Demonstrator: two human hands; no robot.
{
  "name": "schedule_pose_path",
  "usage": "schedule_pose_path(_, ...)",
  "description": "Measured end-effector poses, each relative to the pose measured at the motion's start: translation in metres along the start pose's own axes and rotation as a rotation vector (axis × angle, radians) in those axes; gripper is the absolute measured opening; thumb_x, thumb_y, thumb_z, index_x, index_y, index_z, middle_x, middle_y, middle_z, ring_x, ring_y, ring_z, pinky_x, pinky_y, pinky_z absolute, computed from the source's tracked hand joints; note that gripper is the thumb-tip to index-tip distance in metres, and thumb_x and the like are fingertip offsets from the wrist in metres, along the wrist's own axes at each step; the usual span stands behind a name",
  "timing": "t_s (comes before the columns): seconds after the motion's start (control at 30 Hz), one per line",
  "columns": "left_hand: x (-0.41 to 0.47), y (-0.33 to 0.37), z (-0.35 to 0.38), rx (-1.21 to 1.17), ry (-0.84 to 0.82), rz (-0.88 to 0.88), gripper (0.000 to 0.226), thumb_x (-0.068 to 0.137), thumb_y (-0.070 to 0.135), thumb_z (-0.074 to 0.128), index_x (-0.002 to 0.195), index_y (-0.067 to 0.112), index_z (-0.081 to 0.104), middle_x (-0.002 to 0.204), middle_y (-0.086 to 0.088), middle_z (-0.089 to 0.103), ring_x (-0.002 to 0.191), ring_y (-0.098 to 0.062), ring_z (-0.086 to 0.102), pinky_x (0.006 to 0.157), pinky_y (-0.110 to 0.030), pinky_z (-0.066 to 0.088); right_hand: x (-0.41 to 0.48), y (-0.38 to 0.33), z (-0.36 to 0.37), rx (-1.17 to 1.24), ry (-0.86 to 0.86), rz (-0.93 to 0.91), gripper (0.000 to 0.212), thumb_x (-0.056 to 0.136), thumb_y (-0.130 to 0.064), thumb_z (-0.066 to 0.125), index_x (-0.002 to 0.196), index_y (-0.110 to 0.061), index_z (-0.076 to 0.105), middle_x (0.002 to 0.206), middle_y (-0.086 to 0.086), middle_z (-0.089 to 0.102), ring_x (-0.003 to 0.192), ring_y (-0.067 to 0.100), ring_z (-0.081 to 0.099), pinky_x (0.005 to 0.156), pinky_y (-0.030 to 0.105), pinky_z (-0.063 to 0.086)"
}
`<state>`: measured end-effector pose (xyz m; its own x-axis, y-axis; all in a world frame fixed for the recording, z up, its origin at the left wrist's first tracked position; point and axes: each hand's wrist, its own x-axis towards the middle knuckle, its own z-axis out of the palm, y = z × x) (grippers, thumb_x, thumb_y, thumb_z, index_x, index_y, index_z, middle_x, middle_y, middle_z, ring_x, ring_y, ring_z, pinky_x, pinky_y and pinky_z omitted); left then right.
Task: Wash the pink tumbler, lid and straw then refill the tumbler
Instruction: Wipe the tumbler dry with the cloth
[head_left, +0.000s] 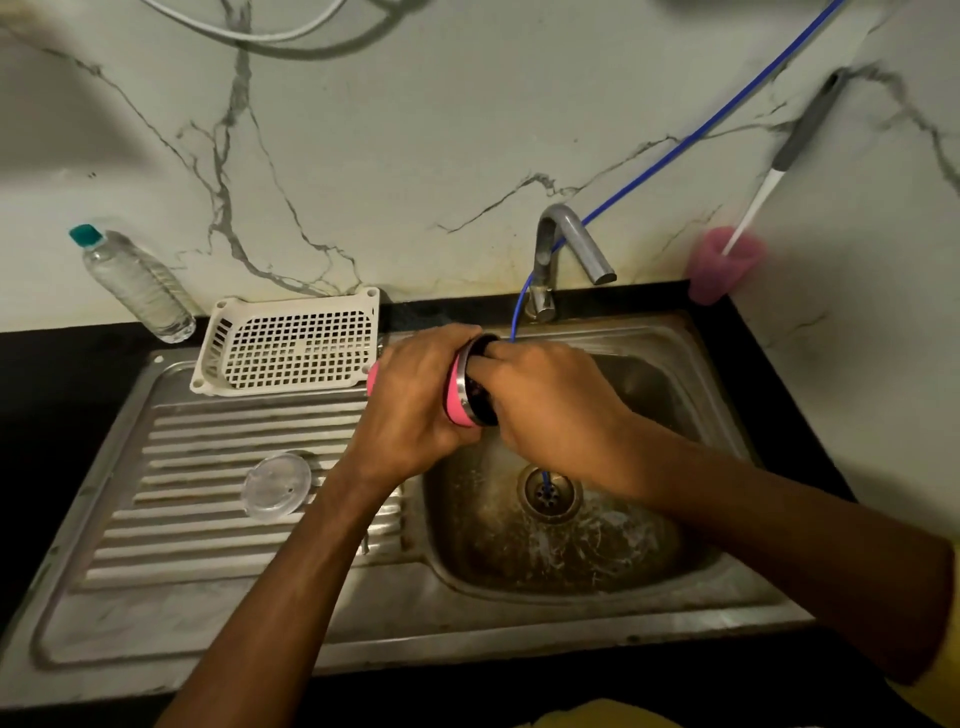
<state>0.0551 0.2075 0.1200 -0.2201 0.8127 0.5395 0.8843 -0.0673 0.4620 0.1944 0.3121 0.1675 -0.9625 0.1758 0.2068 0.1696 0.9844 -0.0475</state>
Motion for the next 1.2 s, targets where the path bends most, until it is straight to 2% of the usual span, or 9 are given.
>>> schedule_pose_path(0.2, -0.022, -0.013, -0.003, -0.176, 0.172, -0.137, 0.069, 0.063, 0.046, 0.084, 0.123, 0.037, 0.051, 0.115, 0.023, 0.059, 0.107, -0.004, 0.058, 0.095, -0.032, 0.047, 0.000, 0.015, 0.005, 1.445, -0.229, 0.546, 0.022, 0.095, -0.008, 0.062, 0.114, -0.014, 0.071, 0.106, 0.010, 0.076, 0.101, 0.020, 0.073, 0.088, 0.034, 0.060)
schedule_pose_path(0.33, -0.041, -0.028, -0.010, -0.451, 0.306, -0.369, 0.089, 0.052, 0.026, 0.092, 0.125, 0.039, 0.045, 0.119, 0.010, 0.059, 0.110, -0.020, 0.062, 0.094, -0.035, 0.051, -0.004, -0.002, 0.019, 1.906, -0.146, 0.676, 0.030, 0.094, -0.007, 0.059, 0.123, -0.005, 0.066, 0.119, 0.018, 0.071, 0.106, 0.025, 0.069, 0.095, 0.041, 0.056)
schedule_pose_path(0.53, -0.103, -0.073, -0.048, -0.174, 0.382, -0.592, 0.098, 0.047, 0.050, 0.095, 0.129, 0.022, 0.048, 0.124, -0.001, 0.060, 0.112, -0.009, 0.060, 0.094, -0.014, 0.048, -0.004, -0.011, 0.043, 1.996, -0.037, 0.833, 0.041, 0.083, -0.014, 0.064, 0.123, -0.005, 0.065, 0.117, 0.017, 0.072, 0.106, 0.027, 0.069, 0.089, 0.040, 0.057)
schedule_pose_path(0.63, -0.137, -0.094, -0.077, -0.085, 0.429, -0.669, 0.090, 0.046, 0.059, 0.093, 0.122, 0.042, 0.049, 0.125, 0.005, 0.058, 0.113, -0.012, 0.058, 0.094, -0.017, 0.047, -0.004, -0.015, 0.055, 1.950, -0.060, 0.916, 0.034, 0.093, -0.009, 0.059, 0.126, -0.004, 0.064, 0.120, 0.018, 0.071, 0.106, 0.027, 0.069, 0.086, 0.036, 0.058)
schedule_pose_path(0.73, -0.167, -0.116, -0.104, -0.045, 0.503, -0.754, 0.084, 0.047, 0.044, 0.096, 0.116, 0.053, 0.049, 0.117, 0.025, 0.054, 0.108, -0.002, 0.056, 0.097, -0.035, 0.051, -0.003, -0.027, 0.069, 1.910, -0.098, 0.980, 0.035, 0.092, -0.010, 0.059, 0.126, -0.005, 0.064, 0.119, 0.017, 0.071, 0.105, 0.025, 0.069, 0.086, 0.035, 0.057)
schedule_pose_path(0.83, -0.191, -0.137, -0.121, -0.038, 0.566, -0.888, 0.084, 0.054, 0.014, 0.099, 0.116, 0.044, 0.050, 0.124, 0.012, 0.057, 0.109, -0.006, 0.056, 0.103, -0.048, 0.050, 0.002, -0.043, 0.080, 1.885, -0.138, 0.989, 0.042, 0.083, -0.013, 0.064, 0.124, -0.005, 0.065, 0.117, 0.016, 0.072, 0.106, 0.027, 0.069, 0.083, 0.035, 0.058)
schedule_pose_path(0.97, -0.220, -0.162, -0.132, -0.090, 0.644, -0.975, 0.089, 0.055, 0.010, 0.097, 0.131, 0.019, 0.051, 0.131, -0.010, 0.059, 0.112, -0.017, 0.059, 0.101, -0.044, 0.052, 0.016, -0.066, 0.094, 1.811, -0.166, 0.958, 0.042, 0.081, -0.014, 0.066, 0.122, -0.004, 0.066, 0.114, 0.018, 0.073, 0.102, 0.028, 0.071, 0.080, 0.036, 0.059)
schedule_pose_path(1.1, -0.239, -0.179, -0.134, -0.105, 0.591, -0.995, 0.091, 0.053, 0.014, 0.099, 0.130, 0.026, 0.051, 0.129, -0.007, 0.061, 0.113, -0.018, 0.061, 0.100, -0.043, 0.053, 0.032, -0.086, 0.101, 1.685, -0.176, 0.917, 0.023, 0.092, -0.010, 0.062, 0.113, -0.008, 0.070, 0.106, 0.013, 0.076, 0.100, 0.026, 0.073, 0.088, 0.041, 0.057)
schedule_pose_path(1.2, -0.245, -0.182, -0.133, -0.095, 0.564, -0.955, 0.085, 0.053, 0.016, 0.100, 0.117, 0.044, 0.051, 0.126, -0.002, 0.061, 0.112, -0.017, 0.062, 0.095, -0.033, 0.052, 0.043, -0.098, 0.102, 1.608, -0.163, 0.878, 0.015, 0.093, -0.008, 0.062, 0.103, -0.009, 0.072, 0.097, 0.012, 0.077, 0.088, 0.022, 0.075, 0.074, 0.031, 0.059)
